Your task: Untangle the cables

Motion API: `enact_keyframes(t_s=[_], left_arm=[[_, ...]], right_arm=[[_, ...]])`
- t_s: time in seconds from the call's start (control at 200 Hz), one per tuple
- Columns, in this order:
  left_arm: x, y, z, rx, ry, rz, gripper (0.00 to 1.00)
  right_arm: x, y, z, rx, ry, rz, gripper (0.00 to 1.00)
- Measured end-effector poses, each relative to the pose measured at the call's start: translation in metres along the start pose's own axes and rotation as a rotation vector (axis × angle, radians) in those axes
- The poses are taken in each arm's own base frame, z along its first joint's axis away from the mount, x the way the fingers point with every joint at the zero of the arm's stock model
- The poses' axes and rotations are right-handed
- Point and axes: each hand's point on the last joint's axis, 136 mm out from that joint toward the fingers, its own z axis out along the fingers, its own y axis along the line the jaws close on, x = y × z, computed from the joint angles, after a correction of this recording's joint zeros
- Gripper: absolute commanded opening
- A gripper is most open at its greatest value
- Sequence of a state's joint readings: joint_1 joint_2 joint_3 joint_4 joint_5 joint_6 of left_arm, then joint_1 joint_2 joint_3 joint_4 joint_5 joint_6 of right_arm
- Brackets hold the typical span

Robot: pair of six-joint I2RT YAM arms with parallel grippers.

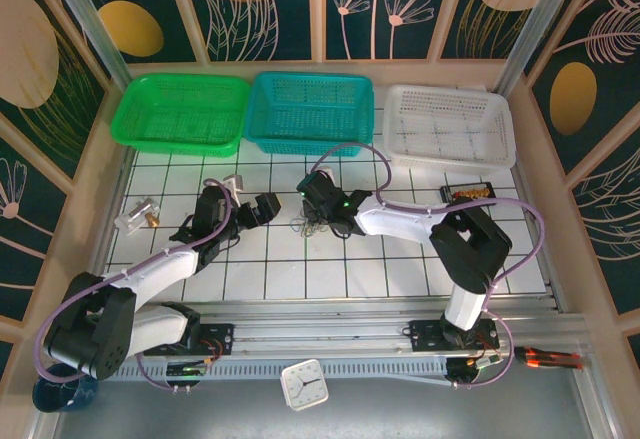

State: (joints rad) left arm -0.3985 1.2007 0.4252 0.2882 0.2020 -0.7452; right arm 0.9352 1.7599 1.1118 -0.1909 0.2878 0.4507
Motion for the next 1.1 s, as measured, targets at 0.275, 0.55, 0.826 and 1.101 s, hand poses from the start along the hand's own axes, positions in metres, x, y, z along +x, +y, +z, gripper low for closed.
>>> enact_keyframes(t_s=[0.275, 0.55, 0.826, 1.101], left_arm=[[0.000, 0.000, 0.000, 0.000, 0.000, 0.000, 0.99], [0.000, 0.000, 0.000, 0.000, 0.000, 0.000, 0.99], [0.002, 0.001, 0.001, -0.003, 0.007, 0.025, 0.99], [0.009, 0.000, 0.006, 0.014, 0.043, 0.051, 0.99]], right_arm=[[0.003, -0.002, 0.003, 0.009, 0.008, -0.003, 0.26], [0.006, -0.003, 0.004, 0.011, 0.014, -0.003, 0.00], [0.005, -0.002, 0.002, 0.002, 0.011, 0.000, 0.00], [-0.033, 0.005, -0.034, -0.115, -0.084, 0.085, 0.00]])
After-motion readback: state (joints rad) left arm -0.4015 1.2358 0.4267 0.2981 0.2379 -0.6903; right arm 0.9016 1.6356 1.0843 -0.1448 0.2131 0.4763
